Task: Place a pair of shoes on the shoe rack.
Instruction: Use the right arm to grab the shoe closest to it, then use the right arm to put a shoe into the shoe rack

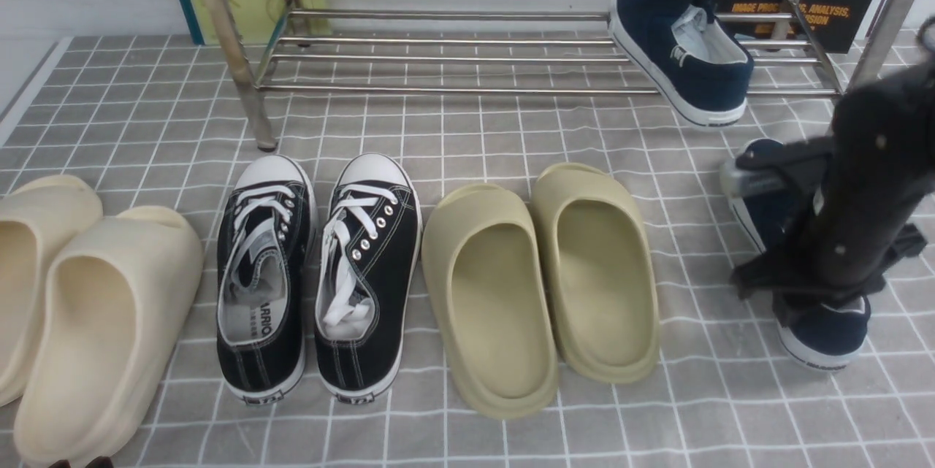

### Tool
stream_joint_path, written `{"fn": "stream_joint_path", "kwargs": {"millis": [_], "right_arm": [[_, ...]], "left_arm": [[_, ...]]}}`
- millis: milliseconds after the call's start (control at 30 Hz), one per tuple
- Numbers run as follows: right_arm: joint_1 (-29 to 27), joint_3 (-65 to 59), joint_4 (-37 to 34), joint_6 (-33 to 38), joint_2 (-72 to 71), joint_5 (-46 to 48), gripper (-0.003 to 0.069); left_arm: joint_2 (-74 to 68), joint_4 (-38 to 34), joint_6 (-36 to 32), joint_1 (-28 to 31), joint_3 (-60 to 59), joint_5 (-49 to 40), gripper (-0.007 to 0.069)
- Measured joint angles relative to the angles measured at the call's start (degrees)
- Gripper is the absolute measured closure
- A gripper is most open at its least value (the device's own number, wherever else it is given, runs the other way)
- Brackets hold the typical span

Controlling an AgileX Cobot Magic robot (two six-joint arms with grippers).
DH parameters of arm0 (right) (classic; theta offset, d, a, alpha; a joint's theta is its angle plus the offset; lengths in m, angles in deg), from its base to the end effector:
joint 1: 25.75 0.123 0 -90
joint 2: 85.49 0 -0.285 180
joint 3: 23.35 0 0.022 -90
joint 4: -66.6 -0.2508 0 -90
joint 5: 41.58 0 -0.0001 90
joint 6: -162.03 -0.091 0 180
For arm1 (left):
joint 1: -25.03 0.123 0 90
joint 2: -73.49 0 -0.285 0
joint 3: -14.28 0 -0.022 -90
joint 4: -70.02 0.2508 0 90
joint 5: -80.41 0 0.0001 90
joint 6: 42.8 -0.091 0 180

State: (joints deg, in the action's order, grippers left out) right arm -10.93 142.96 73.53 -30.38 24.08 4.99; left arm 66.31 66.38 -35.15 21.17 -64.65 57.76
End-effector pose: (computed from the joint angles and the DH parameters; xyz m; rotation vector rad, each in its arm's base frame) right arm 0.3244 0.0776 0.1832 -0.1729 2.9410 -0.0747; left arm 0.0518 -0.0057 0.1683 -0.1020 1.8996 -0.1996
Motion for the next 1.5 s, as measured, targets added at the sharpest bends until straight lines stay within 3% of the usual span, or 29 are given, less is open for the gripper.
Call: {"fn": "stream_joint_path", "kwargs": {"millis": [33, 67, 100, 167, 367, 500, 733, 867, 1000, 1267, 1500], "right_arm": [[0.0, -0.1, -0.1, -0.5, 0.0, -0.3, 0.0485], [0.0, -0.1, -0.1, -0.5, 0.0, -0.3, 0.0485], [0.1, -0.2, -0.2, -0.7, -0.7, -0.4, 0.0584], [0.1, 0.0, -0.1, -0.8, -1.7, 0.9, 0.0623], [-0.3, 5.5, 2.0, 0.5, -7.8, 12.5, 0.062], [-2.2, 12.6, 4.5, 1.7, -8.1, 13.0, 0.062], [-4.6, 20.3, -1.6, 6.7, -1.6, 17.5, 0.062], [-5.9, 25.5, -7.6, 13.1, 3.9, 19.4, 0.062], [-6.3, 28.1, -9.4, 17.3, 4.5, 18.4, 0.062], [-6.6, 28.9, -9.8, 18.6, 4.7, 14.3, 0.062], [-7.1, 29.5, -6.9, 18.7, 5.9, 4.0, 0.062]], "left_arm": [[0.0, 0.0, 0.0, 0.0, 0.0, 0.0, 0.0386], [0.0, 0.0, 0.0, 0.0, 0.0, 0.0, 0.0386], [0.0, 0.0, 0.0, 0.0, 0.0, 0.0, 0.0386], [0.0, 0.0, 0.0, 0.0, 0.0, 0.0, 0.0386], [0.0, 0.0, 0.0, 0.0, 0.0, 0.0, 0.0386], [0.0, 0.0, 0.0, 0.0, 0.0, 0.0, 0.0386], [0.0, 0.0, 0.0, 0.0, 0.0, 0.0, 0.0386], [0.0, 0.0, 0.0, 0.0, 0.0, 0.0, 0.0386], [0.0, 0.0, 0.0, 0.0, 0.0, 0.0, 0.0386], [0.0, 0.0, 0.0, 0.0, 0.0, 0.0, 0.0386], [0.0, 0.0, 0.0, 0.0, 0.0, 0.0, 0.0386]]}}
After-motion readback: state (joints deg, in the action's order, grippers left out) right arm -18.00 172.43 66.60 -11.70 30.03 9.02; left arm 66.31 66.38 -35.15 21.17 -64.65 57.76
